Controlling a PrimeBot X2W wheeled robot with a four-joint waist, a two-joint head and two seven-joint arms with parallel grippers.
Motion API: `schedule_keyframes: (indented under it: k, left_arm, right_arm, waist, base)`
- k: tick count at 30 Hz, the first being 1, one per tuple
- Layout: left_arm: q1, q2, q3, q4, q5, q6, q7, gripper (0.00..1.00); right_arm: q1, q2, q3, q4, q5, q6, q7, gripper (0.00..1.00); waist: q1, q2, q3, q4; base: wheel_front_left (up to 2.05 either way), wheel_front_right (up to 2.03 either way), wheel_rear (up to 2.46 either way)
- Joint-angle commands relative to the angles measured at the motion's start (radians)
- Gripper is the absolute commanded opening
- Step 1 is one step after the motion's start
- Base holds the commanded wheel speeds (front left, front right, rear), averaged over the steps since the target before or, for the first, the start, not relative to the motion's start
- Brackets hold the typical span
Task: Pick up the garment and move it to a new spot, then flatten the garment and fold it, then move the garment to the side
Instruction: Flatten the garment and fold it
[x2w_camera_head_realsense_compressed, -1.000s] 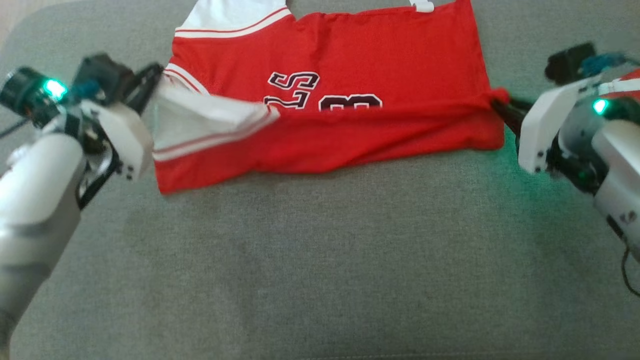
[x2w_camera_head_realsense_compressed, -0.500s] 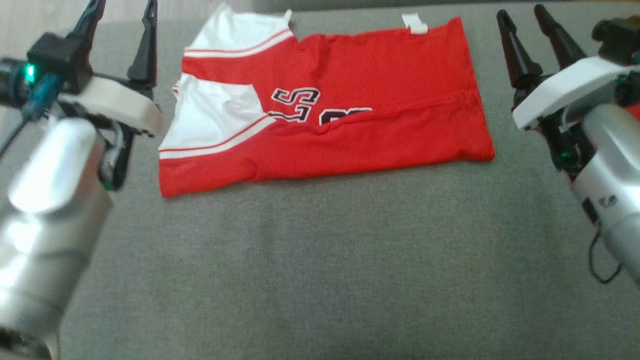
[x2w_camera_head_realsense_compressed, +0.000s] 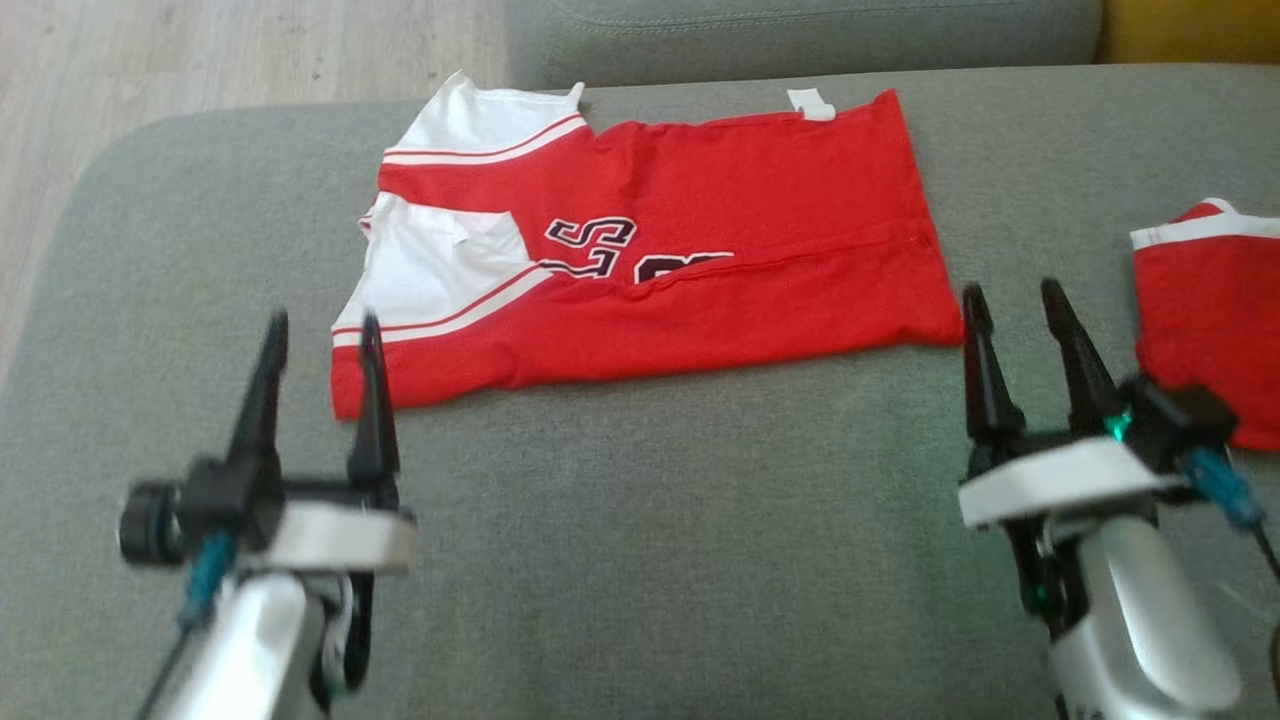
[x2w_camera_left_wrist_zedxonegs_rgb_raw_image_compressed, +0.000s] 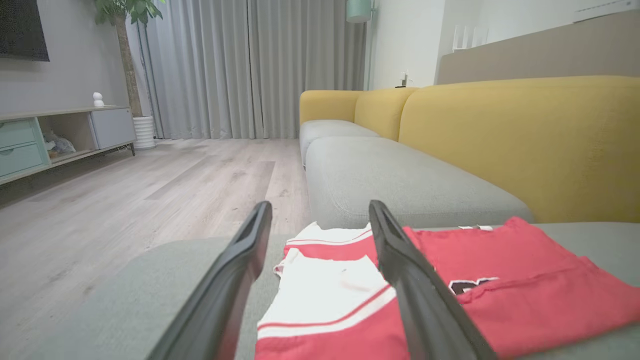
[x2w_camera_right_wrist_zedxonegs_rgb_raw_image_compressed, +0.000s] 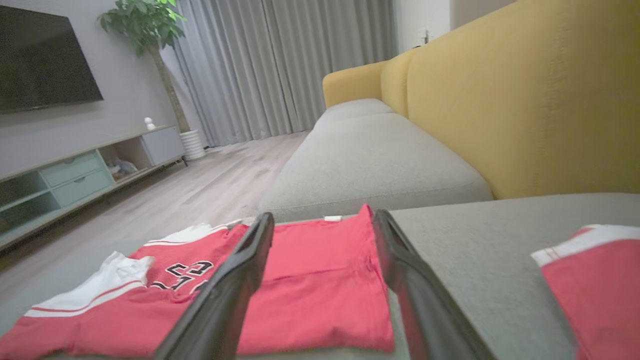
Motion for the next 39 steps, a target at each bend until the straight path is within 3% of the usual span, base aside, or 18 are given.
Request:
schedule_keyframes:
  k: [1, 4, 11, 23, 30, 39]
  left_arm:
    - [0.003, 0.003, 0.062, -0.049, 0.032, 0.004, -0.005, 1.0]
    - [0.086, -0.026, 0.103, -0.055, 0.075, -0.008, -0.005, 1.0]
    - [0.123, -0.073, 0.176, -0.002, 0.127, -0.064, -0.005, 1.0]
    - [-0.098, -0.015, 0.213, 0.407, 0.134, -0.112, 0.037, 1.0]
    - [-0.19, 0.019, 0.239, 0.564, 0.106, -0.119, 0.058, 1.0]
    - [-0.234, 0.029, 0.207, 0.705, 0.099, -0.163, 0.148, 1.0]
  right_arm:
    - [-0.004, 0.011, 0.0, -0.068, -0.024, -0.002, -0.01, 1.0]
    - [0.067, 0.023, 0.003, -0.123, -0.073, -0.002, -0.01, 1.0]
    - [0.133, 0.025, 0.056, -0.181, -0.011, -0.002, -0.01, 1.0]
    - [0.089, 0.025, 0.117, -0.195, -0.021, -0.002, -0.01, 1.0]
    - [0.071, 0.025, 0.146, -0.207, -0.005, -0.002, -0.01, 1.0]
    - [0.053, 0.025, 0.148, -0.215, 0.012, -0.002, -0.01, 1.0]
  waist:
    - [0.0003, -0.0001, -0.003, -0.005]
    - [0.0003, -0.0001, -0.006, -0.016]
    - [0.0003, -0.0001, 0.004, -0.036]
    - [0.0003, -0.0001, 0.1, -0.101]
    - [0.0003, -0.0001, 0.154, -0.135]
    - [0.0003, -0.0001, 0.18, -0.158]
  base:
    - [0.0, 0.0, 0.0]
    - [0.0, 0.0, 0.0]
    - [0.0, 0.0, 0.0]
    - [0.0, 0.0, 0.0]
    - [0.0, 0.0, 0.0]
    - [0.0, 0.0, 0.0]
